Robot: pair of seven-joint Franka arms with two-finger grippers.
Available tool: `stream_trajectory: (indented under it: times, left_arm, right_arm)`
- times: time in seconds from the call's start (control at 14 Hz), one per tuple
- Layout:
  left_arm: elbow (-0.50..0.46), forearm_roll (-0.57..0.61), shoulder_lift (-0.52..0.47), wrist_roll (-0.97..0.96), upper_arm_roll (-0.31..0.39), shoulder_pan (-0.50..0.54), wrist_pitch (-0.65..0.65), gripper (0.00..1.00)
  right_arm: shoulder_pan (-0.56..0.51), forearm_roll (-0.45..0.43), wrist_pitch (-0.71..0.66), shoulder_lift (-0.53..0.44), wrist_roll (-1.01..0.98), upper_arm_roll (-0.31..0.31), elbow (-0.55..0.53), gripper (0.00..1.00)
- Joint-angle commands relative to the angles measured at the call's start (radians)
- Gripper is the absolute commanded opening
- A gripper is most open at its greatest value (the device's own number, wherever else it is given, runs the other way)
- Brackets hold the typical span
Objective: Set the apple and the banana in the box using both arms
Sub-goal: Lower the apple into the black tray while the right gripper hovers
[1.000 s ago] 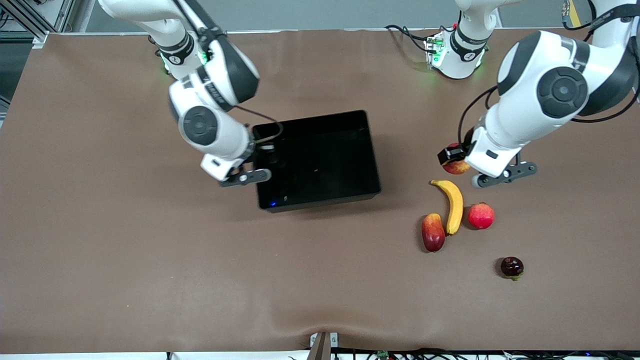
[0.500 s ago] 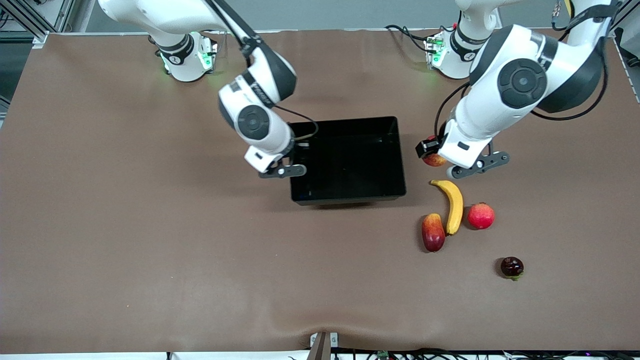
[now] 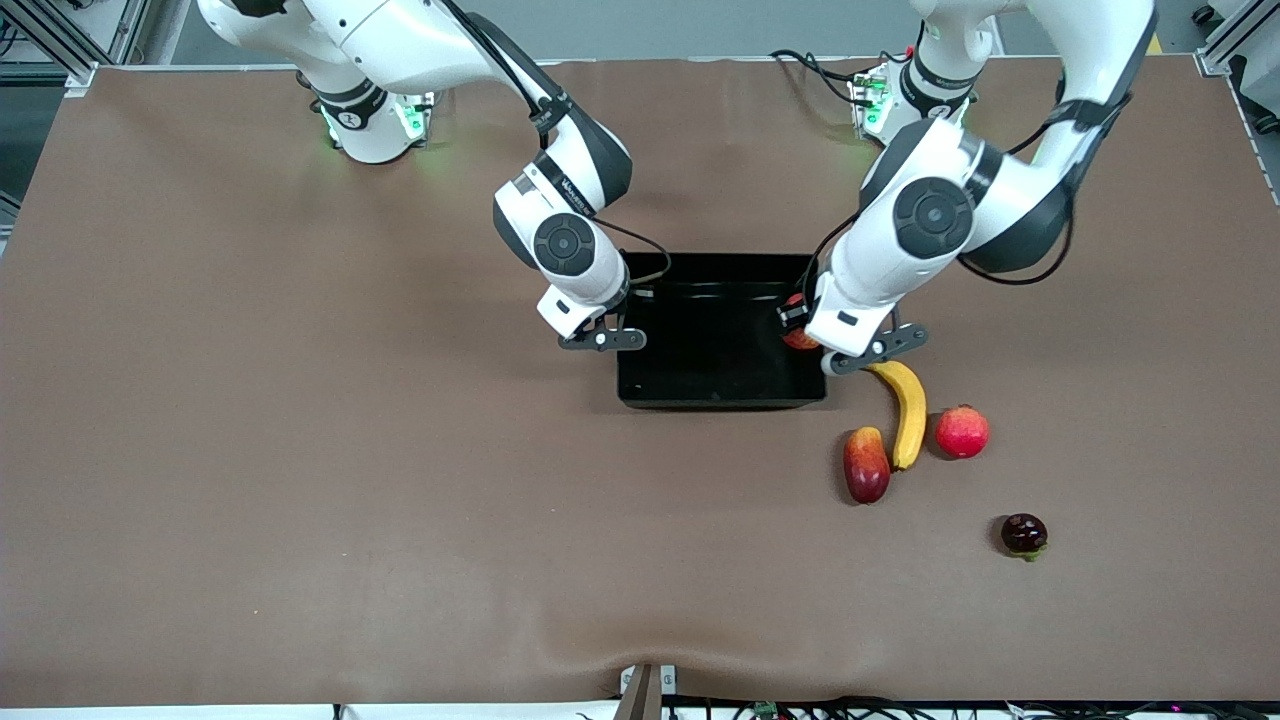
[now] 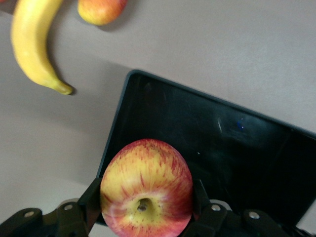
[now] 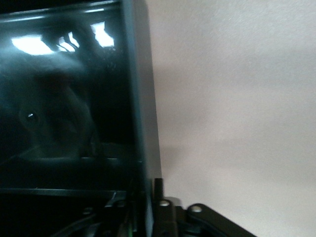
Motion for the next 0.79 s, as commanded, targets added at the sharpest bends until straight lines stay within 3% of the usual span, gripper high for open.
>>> stream_trajectory:
  times: [0.0,0.43,0.71]
  left_arm:
    - [-0.086,0.003,0.0,-0.037,-0.002,-0.004,0.11,0.0]
    - [-0.093,0.222,0.165,-0.268,-0.002,-0.068,0.179,0.0]
    - [-0.091,0.304,0.261,-0.292,-0.002,-0.082,0.233,0.0]
  right_arm:
    - [0.003,0.012,-0.007,-0.015,0.034,-0.004,0.007,1.0]
    - [-0.003,0.012,-0.013,-0.024,0.031,-0.005,0.015,1.0]
    - [-0.013,0.012,-0.017,-0.035,0.021,-0.007,0.04,1.0]
